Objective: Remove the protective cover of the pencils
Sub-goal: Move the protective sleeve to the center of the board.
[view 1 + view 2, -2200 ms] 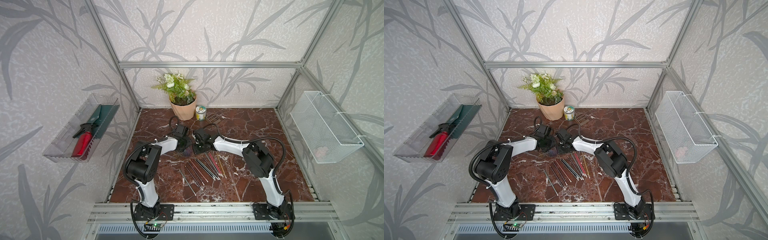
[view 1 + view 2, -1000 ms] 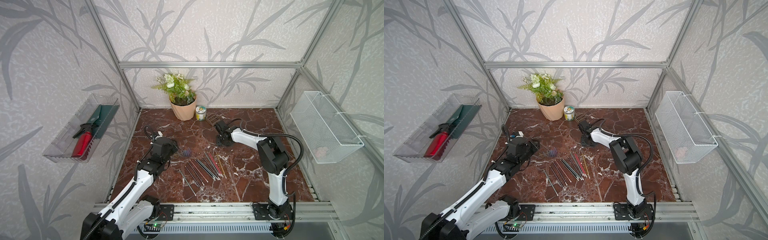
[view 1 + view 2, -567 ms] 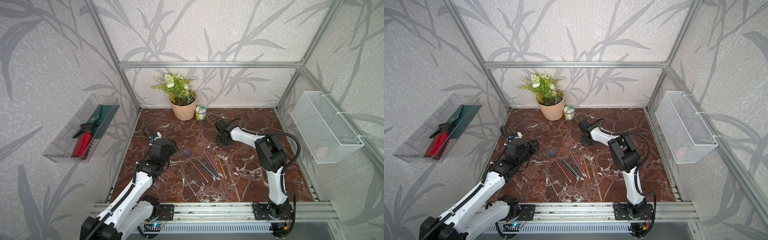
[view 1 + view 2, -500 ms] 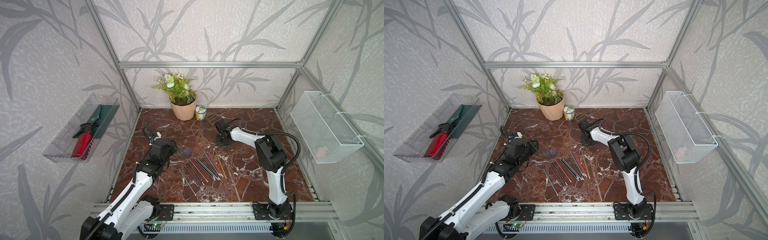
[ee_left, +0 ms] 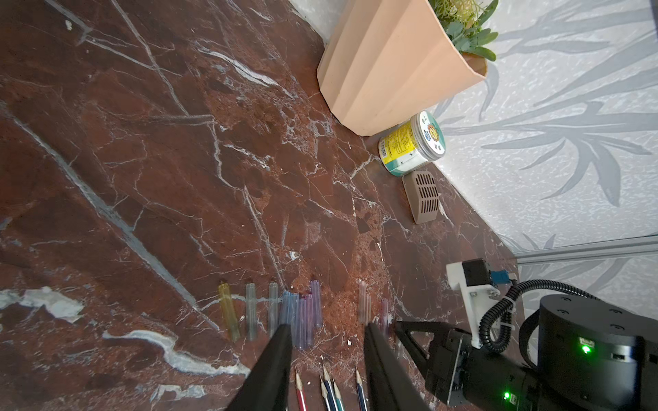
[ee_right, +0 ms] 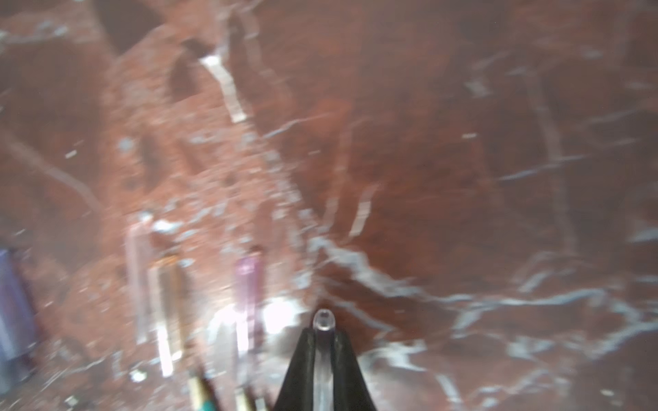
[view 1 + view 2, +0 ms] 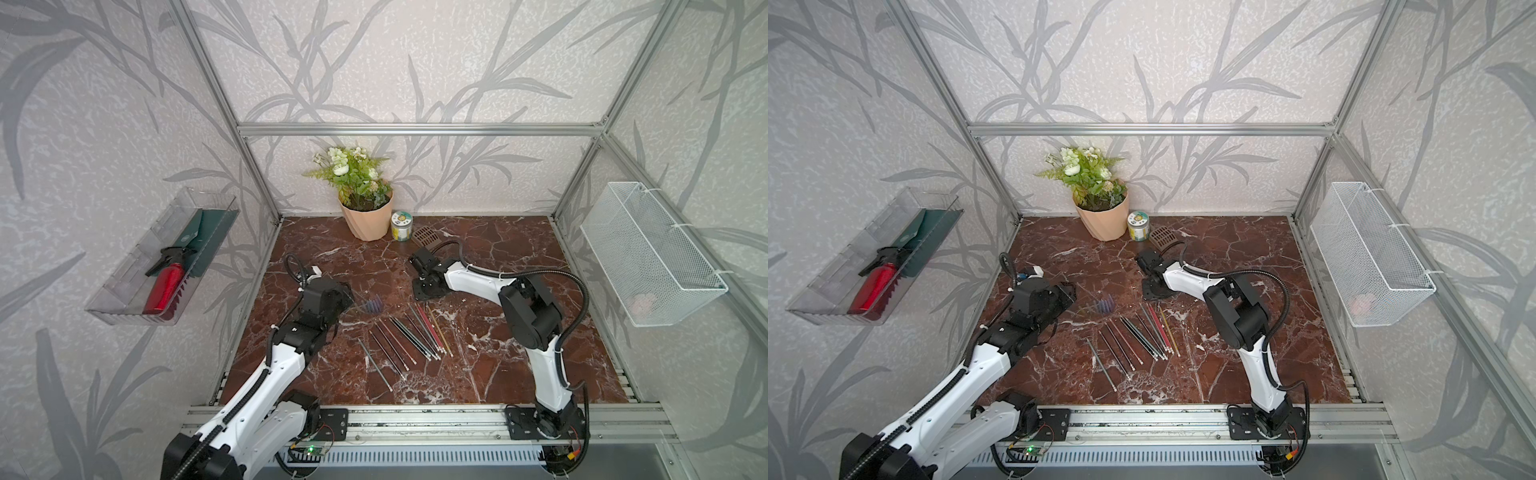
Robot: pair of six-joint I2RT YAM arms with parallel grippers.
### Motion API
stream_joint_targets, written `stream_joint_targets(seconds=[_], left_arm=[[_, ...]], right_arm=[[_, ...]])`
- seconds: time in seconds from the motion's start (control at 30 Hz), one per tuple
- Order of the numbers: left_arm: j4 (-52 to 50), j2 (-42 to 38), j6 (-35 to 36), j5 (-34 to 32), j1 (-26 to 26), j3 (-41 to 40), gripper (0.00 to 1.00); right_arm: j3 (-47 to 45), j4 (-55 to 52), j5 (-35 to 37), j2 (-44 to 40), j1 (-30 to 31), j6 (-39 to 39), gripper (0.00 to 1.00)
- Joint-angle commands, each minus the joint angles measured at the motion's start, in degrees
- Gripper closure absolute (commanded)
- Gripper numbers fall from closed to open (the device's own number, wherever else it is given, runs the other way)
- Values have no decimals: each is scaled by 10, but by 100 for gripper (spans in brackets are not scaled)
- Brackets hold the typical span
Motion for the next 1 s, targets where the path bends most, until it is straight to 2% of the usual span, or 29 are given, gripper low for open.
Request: stream_joint_targets(seconds=[0.0,0.23,0.43,0.9,0.97], left_arm=[[-4,-11,-1,-7,5,-7,62],[-5,-28,-2,-8,8,-14,62],[-3,-32,-3,-8,10,-16,62],[-4,-32,3,-4,16,-16,62],[-4,-31,12,-3,17,-13,58]], right_arm=[[20,-8,-1,16,0,-17,91],[19,-6,-4,16,0,-16,89],[17,0,-12,11,0,-16,82],[17,-2,-15,-25,1,-25,74],[12,-4,-10,-42,1,-27,70]])
